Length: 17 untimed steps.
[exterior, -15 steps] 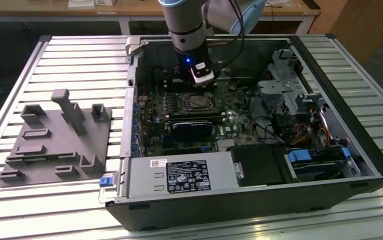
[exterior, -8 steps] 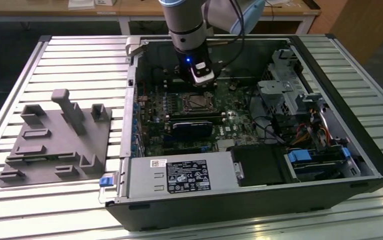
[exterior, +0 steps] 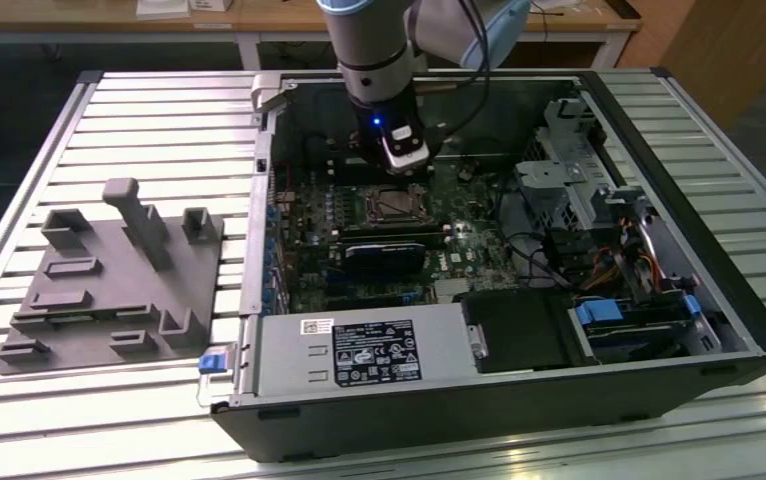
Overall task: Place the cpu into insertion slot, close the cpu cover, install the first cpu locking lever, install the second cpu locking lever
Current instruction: 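Install the first cpu locking lever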
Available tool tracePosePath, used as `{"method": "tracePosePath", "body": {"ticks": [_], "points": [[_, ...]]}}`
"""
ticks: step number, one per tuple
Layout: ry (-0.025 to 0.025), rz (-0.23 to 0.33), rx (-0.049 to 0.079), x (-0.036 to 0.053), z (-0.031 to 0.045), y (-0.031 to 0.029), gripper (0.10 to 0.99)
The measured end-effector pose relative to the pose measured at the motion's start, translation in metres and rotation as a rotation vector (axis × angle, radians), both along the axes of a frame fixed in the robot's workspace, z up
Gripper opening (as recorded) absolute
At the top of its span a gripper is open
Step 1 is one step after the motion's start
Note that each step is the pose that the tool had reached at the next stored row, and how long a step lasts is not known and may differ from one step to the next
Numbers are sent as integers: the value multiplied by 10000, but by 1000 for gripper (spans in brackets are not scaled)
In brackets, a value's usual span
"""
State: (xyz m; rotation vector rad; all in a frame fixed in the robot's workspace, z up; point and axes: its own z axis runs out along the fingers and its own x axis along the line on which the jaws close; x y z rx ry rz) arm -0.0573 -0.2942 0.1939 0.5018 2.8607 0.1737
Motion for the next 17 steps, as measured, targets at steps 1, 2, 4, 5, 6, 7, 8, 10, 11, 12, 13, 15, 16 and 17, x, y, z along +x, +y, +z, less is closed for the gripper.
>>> {"method": "tracePosePath", "body": {"ticks": [1, 2, 4, 5, 6, 7, 8, 10, 11, 12, 13, 15, 16, 17], "points": [[1, 0, 10, 0, -2, -3, 106], [0, 1, 22, 0, -6, -5, 106], [-1, 1, 42, 1, -14, -10, 106], [0, 0, 50, 0, -17, -12, 106], [0, 0, 62, 0, -20, -14, 106], [2, 0, 97, -1, -20, -15, 106], [4, -1, 157, -1, -20, -16, 106], [-3, 1, 246, 1, -23, -14, 106], [-4, 0, 247, 1, -23, -13, 106], [-3, -1, 246, 0, -18, -14, 106], [-2, 0, 244, 0, -10, -14, 106], [-2, 0, 243, 0, 21, -14, 106], [-1, 0, 242, 0, 40, -14, 106], [-1, 0, 241, 0, 61, -15, 106]]}}
